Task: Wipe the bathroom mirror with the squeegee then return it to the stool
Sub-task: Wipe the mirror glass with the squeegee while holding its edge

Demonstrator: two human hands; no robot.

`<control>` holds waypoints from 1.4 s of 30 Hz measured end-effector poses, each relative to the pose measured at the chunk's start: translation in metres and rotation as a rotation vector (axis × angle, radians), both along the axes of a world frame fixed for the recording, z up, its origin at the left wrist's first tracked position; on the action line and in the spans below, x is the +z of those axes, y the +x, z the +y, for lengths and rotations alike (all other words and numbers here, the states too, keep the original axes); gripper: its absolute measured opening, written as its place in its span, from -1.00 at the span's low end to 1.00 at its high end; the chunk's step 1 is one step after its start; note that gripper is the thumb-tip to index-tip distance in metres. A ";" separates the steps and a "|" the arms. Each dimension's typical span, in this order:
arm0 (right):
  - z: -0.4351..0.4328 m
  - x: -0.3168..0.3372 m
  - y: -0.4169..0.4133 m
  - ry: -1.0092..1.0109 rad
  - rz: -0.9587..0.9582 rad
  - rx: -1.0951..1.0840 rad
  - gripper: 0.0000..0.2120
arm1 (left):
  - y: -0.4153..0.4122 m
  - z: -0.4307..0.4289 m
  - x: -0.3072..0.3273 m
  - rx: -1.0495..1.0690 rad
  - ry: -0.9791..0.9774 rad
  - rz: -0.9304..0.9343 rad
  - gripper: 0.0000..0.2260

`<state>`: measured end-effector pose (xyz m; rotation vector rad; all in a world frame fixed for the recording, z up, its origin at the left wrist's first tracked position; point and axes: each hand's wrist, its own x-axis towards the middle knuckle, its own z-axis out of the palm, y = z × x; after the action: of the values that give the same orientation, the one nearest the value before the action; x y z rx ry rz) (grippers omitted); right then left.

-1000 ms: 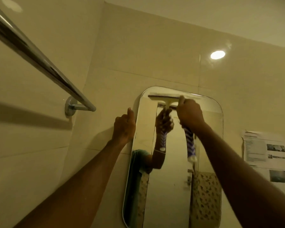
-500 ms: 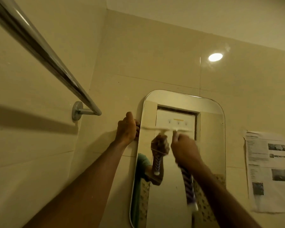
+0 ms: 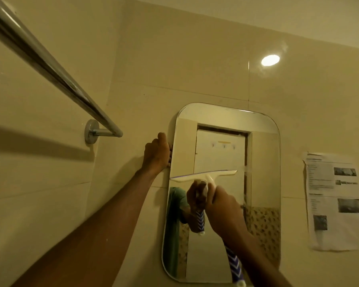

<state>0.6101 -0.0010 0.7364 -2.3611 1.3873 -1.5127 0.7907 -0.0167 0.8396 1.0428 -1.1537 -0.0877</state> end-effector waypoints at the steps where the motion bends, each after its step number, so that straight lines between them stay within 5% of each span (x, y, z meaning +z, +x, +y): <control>1: 0.000 0.004 -0.004 0.004 -0.002 0.005 -0.79 | -0.003 0.000 -0.003 0.080 0.010 -0.064 -0.47; 5: -0.012 0.072 -0.030 -0.095 -0.250 0.029 -0.63 | -0.011 -0.004 -0.014 0.317 -0.096 -0.292 -0.50; 8: -0.027 0.113 -0.057 -0.168 -0.267 -0.050 -0.58 | -0.014 -0.006 -0.018 0.392 -0.137 -0.333 -0.53; 17: -0.038 -0.005 -0.081 -0.010 -0.209 -0.100 -0.54 | -0.024 -0.014 -0.032 0.521 -0.186 -0.231 -0.53; 26: -0.052 0.155 -0.116 -0.148 -0.259 -0.048 -0.52 | -0.028 -0.026 -0.036 0.676 -0.193 -0.195 -0.63; 36: -0.055 -0.003 -0.130 0.025 -0.234 -0.020 -0.54 | -0.035 -0.026 -0.036 0.682 -0.222 -0.141 -0.57; 42: -0.044 0.132 -0.113 -0.149 -0.242 -0.009 -0.56 | -0.031 -0.021 -0.031 0.627 -0.176 -0.112 -0.57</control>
<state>0.4971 -0.0452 0.8687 -2.1560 1.2732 -1.8913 0.7600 -0.0377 0.8085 1.2167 -0.8691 0.5626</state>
